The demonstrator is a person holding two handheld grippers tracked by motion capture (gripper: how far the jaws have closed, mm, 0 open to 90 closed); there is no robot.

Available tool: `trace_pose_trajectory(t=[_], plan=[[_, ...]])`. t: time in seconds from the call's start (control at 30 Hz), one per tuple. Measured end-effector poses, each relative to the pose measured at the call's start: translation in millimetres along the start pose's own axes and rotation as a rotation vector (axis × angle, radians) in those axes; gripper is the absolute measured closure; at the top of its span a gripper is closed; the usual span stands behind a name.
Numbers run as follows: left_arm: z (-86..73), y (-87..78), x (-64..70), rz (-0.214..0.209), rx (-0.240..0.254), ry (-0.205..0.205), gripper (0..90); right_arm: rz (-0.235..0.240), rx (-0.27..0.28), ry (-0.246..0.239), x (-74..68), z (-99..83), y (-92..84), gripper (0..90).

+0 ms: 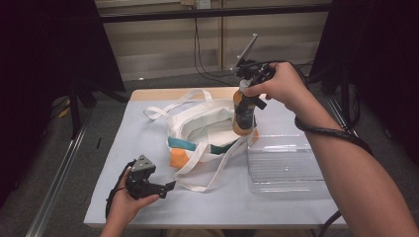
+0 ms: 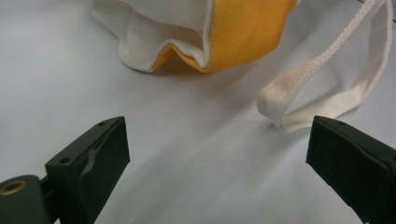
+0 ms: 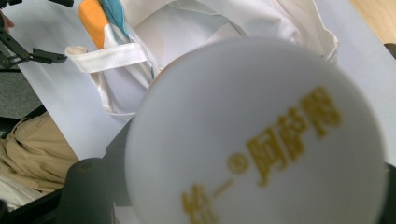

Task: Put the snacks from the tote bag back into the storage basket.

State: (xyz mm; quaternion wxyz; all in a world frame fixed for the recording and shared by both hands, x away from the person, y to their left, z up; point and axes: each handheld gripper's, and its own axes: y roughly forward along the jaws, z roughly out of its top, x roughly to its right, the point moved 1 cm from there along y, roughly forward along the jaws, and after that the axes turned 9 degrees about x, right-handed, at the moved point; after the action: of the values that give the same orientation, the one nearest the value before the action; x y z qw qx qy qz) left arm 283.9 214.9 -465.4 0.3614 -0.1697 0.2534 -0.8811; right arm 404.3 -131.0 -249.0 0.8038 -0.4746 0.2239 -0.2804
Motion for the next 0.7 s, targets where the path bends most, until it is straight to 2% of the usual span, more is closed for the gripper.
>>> trace_pose_trajectory(t=[0.33,0.5,0.53,0.7], plan=[[-0.1,0.7,1.6,0.002,-0.005,0.006,5.7,0.004,0.004,-0.002,2.2,-15.1,-6.1,30.8],[0.2,0.6,1.4,0.005,-0.005,0.007,5.7,0.000,0.010,0.008,5.1,-22.1,-7.1,30.8],[0.5,0.5,1.8,0.003,-0.007,0.009,5.7,0.002,0.007,0.023,5.7,-25.7,-6.7,30.7],[0.0,1.7,2.8,-0.004,-0.011,0.004,5.7,0.006,0.004,0.023,8.8,-33.0,-6.1,30.7]])
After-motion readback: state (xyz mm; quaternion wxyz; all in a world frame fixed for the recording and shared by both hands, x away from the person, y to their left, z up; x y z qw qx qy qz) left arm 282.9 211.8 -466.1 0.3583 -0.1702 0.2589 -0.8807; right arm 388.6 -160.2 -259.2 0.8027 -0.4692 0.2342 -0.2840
